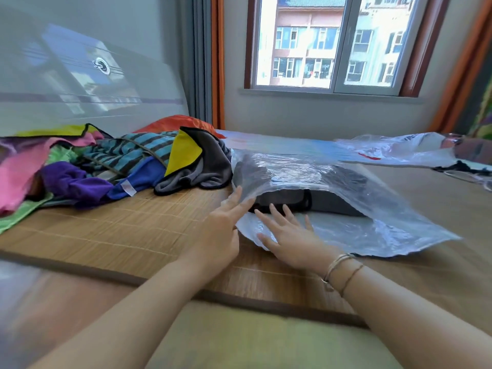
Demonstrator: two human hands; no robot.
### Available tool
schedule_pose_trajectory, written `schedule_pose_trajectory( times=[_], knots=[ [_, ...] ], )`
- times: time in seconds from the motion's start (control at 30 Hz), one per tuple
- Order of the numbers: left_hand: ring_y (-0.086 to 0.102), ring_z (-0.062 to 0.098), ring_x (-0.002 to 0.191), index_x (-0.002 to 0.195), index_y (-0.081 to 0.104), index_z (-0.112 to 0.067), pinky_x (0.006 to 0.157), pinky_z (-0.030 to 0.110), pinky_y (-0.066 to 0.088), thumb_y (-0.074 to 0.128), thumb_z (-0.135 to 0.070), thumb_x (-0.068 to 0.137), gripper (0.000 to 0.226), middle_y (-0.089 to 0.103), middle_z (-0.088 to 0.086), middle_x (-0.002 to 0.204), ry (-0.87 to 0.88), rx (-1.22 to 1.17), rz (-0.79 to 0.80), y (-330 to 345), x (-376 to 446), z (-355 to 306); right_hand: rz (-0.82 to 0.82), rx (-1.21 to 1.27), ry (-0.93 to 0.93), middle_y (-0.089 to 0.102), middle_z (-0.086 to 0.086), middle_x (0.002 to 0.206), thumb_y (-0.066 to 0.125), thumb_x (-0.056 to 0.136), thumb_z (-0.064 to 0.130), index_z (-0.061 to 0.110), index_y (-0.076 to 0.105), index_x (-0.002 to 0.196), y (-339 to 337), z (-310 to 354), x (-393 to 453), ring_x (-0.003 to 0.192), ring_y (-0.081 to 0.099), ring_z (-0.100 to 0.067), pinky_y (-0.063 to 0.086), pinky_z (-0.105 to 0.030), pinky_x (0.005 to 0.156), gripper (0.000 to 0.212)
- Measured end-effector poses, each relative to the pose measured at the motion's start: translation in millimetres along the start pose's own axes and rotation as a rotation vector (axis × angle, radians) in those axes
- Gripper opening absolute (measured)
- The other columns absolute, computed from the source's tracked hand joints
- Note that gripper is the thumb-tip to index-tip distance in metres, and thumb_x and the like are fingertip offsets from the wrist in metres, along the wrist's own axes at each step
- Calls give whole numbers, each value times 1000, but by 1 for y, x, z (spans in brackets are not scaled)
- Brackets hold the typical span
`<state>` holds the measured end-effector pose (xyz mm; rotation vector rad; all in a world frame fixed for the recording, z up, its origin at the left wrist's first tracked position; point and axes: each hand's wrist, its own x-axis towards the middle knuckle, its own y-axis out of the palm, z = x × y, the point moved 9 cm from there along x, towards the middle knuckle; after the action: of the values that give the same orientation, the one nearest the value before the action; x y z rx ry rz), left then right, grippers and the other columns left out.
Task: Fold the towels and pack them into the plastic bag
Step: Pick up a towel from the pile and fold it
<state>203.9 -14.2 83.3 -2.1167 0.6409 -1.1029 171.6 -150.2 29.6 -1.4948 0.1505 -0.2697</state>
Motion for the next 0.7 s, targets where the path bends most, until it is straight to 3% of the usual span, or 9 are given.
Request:
schedule_pose_trajectory(
  times=[0.1,0.17,0.27,0.33,0.43,0.5,0.7],
  knots=[
    [46,19,131,142,45,-32,96,24,42,47,5,85,68,28,-8,157,-8,46,-11,-10,-22,8,-66,-30,-55,-4,2,163,20,100,55,42,3,152,-15,24,-42,149,-6,-22,4,-54,118,56],
    [40,20,137,138,52,-25,109,30,36,48,5,86,60,33,-1,155,-42,29,-12,-19,-36,21,-136,-14,-80,11,-2,162,24,101,53,38,13,152,-29,42,-61,148,11,-23,17,-46,116,55],
    [28,22,144,137,53,-23,117,35,22,50,-4,91,49,34,1,155,-215,42,52,-32,-59,65,-269,-16,-164,41,-3,144,31,101,47,30,31,148,-50,78,-78,132,38,-23,36,-37,104,50],
    [21,24,146,140,47,-29,118,41,17,48,-20,98,43,32,-3,155,-369,105,107,-45,-72,105,-319,7,-236,50,-2,129,37,100,41,23,41,141,-57,105,-77,121,44,-22,41,-34,96,44],
    [11,22,149,145,35,-36,119,46,5,38,-48,100,47,22,-10,159,-580,252,228,-65,-89,168,-313,142,-295,51,-1,122,44,98,31,20,47,135,-57,144,-56,115,47,-20,40,-29,89,38],
    [5,18,150,147,28,-41,119,46,-1,31,-61,96,55,15,-15,160,-630,288,277,-76,-95,198,-266,284,-280,50,1,127,44,97,28,23,48,134,-50,166,-30,111,51,-17,39,-26,87,37],
    [-1,16,150,151,18,-43,120,40,1,21,-67,94,62,6,-14,161,-667,390,205,-101,-91,255,-110,547,-206,46,-1,130,45,95,21,20,52,130,3,223,82,118,49,-18,40,-27,95,35]
  ],
)
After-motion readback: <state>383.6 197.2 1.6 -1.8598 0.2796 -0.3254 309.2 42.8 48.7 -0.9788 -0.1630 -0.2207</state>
